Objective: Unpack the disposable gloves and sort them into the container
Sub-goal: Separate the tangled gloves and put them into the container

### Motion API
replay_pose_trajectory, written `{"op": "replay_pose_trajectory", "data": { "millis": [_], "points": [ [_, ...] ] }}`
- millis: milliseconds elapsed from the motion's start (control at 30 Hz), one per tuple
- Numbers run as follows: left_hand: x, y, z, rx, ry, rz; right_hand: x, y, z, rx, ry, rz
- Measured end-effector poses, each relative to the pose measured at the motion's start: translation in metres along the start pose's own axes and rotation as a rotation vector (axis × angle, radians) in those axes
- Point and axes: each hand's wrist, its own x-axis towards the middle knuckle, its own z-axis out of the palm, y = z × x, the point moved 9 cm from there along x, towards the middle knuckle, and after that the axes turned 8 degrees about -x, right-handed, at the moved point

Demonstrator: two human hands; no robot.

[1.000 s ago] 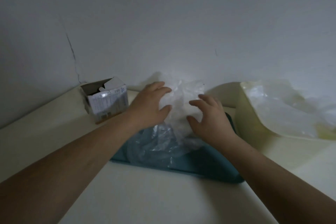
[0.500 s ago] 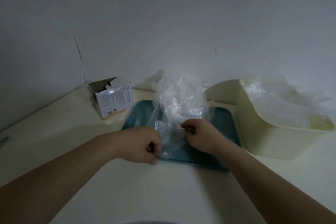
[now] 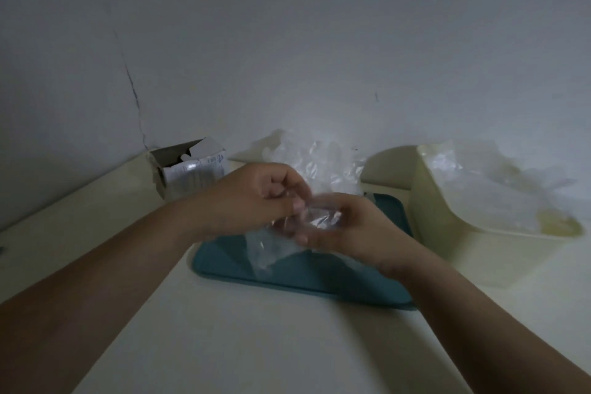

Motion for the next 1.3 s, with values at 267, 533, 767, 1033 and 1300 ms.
{"op": "replay_pose_trajectory", "data": {
  "millis": [267, 533, 767, 1033, 1300],
  "points": [
    [0.016, -0.006, -0.014, -0.11, 0.227, -0.04, -0.022, 0.036, -0.041, 0.16, 0.098, 0.291],
    [0.031, -0.027, 0.026, -0.231, 0.196, -0.084, -0.035, 0.052, -0.047, 0.426, 0.198, 0.307],
    [0.056, -0.032, 0.009, 0.21, 0.357, 0.082, -0.041, 0.037, -0.057, -0.107, 0.003, 0.2],
    [0.093, -0.085, 0.054, 0.685, 0.069, -0.041, -0.033, 0.031, -0.026, -0.526, -0.309, 0.244],
    [0.096, -0.089, 0.037, 0.568, 0.087, -0.023, -0.009, 0.038, -0.019, -0.811, -0.534, 0.271]
  ]
}}
